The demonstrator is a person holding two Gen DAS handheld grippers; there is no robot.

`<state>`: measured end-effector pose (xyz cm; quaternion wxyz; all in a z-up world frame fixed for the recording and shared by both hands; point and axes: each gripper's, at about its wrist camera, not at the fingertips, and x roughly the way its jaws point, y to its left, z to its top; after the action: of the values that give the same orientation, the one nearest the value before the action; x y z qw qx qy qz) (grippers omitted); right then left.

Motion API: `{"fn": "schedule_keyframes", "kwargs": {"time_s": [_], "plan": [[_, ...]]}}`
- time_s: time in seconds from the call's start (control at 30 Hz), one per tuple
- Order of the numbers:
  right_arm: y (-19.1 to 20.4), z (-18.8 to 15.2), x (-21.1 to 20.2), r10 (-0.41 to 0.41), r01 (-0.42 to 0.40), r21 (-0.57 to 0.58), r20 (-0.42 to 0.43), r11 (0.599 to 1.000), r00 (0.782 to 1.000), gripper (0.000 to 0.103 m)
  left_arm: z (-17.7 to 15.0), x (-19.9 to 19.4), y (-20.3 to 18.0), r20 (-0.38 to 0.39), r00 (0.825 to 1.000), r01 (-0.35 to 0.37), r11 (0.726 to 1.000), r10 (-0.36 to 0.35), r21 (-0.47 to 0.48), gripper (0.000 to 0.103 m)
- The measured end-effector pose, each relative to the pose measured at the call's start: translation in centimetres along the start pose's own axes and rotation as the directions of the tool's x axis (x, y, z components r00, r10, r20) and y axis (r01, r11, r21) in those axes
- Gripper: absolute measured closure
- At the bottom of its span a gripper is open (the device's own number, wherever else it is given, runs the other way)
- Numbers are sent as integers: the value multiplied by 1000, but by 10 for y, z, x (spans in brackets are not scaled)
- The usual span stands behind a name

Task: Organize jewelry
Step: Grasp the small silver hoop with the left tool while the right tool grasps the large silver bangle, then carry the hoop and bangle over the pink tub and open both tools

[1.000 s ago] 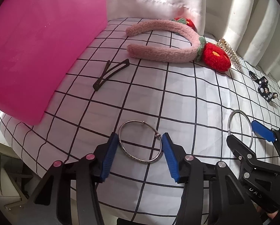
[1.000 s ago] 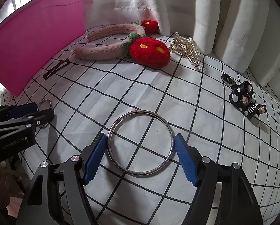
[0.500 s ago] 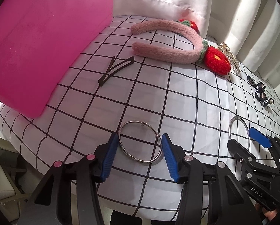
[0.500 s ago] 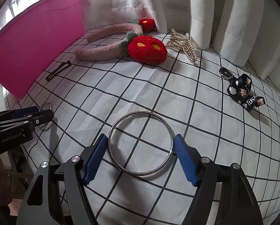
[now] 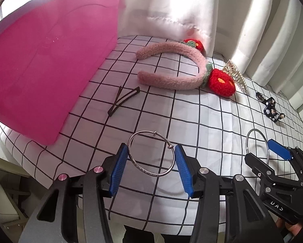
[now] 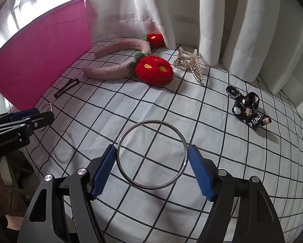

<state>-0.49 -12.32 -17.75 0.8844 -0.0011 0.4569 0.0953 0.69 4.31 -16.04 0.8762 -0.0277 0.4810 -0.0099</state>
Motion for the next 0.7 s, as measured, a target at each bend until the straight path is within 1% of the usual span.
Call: {"fn": "schedule_keyframes", "kwargs": {"time_s": [0.23, 0.47, 0.57, 0.7], "plan": [[3, 21, -25, -14, 15, -17, 52, 1000, 999, 32, 16, -29, -4, 64, 998, 24, 1000, -25, 20, 56], [10, 46, -54, -21, 26, -42, 118, 999, 993, 32, 35, -60, -2, 142, 989, 39, 999, -42, 27, 56], [16, 59, -66, -19, 27, -54, 152, 998, 988, 32, 45, -76, 0, 178, 983, 44, 999, -48, 26, 56], [26, 78, -82, -9, 23, -70, 205, 997, 979, 32, 61, -100, 7, 241, 969, 50, 999, -53, 20, 56]]}}
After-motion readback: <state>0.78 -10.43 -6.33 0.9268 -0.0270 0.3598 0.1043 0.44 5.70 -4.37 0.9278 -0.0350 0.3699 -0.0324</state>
